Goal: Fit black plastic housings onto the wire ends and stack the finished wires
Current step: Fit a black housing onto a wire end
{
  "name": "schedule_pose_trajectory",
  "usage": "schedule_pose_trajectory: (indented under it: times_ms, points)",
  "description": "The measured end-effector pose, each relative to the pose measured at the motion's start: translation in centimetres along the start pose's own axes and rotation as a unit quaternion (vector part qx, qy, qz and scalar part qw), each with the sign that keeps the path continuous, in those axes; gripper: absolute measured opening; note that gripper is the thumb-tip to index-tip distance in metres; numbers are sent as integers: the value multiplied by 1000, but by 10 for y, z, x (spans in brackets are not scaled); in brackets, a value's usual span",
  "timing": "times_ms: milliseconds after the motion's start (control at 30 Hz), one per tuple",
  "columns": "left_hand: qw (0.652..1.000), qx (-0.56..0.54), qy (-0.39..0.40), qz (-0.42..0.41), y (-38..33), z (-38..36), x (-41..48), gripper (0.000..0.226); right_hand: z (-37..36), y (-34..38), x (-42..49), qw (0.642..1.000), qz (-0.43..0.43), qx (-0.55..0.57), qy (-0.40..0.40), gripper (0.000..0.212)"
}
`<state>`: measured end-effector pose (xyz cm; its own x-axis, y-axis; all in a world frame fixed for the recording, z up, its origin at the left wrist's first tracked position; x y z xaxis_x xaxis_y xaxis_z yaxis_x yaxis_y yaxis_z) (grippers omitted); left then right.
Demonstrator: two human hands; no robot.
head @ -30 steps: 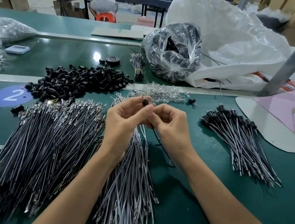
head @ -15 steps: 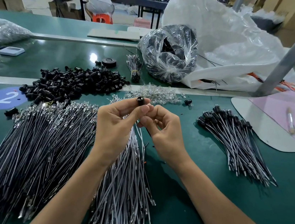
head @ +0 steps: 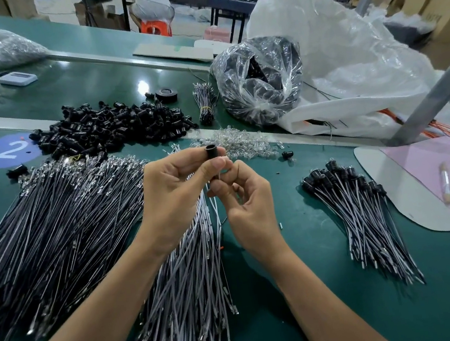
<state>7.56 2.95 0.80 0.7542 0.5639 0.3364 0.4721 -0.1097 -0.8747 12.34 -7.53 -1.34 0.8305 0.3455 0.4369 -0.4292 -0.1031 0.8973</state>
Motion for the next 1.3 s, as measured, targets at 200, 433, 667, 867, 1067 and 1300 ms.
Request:
schedule_pose_trajectory:
  times_ms: [200,433,667,867,1067,1300]
  points:
    - [999,-19,-31,26,7,2,3,18,-2,-2,-4,999,-12,-30,7,18]
    - [995,-27,-57,78,14,8,8,19,-1,0,-3,997,-11,-71,25,11]
    - [973,-59,-64,215,26,24,11,29,43,-3,24,976,-23,-186,-108,15]
    - [969,11,-31,246,31,18,9,43,53,-29,68,903,-77,-422,2,53]
    - [970,61,18,235,33,13,6,33,51,-58,100,844,-66,-522,100,36]
    - [974,79,35,211,36,11,6,16,57,-62,98,844,2,-527,99,11]
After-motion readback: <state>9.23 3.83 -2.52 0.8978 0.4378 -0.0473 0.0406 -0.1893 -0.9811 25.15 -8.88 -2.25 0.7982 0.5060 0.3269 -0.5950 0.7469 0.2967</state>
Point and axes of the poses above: each hand's wrist, its own x-axis towards the middle knuckle, its own z-axis out of the back of the hand, y = z × x, the point moved 5 cm from there along x, towards the middle knuckle, and after that the axes turned 5 degrees about -y, right-handed, at the moved point
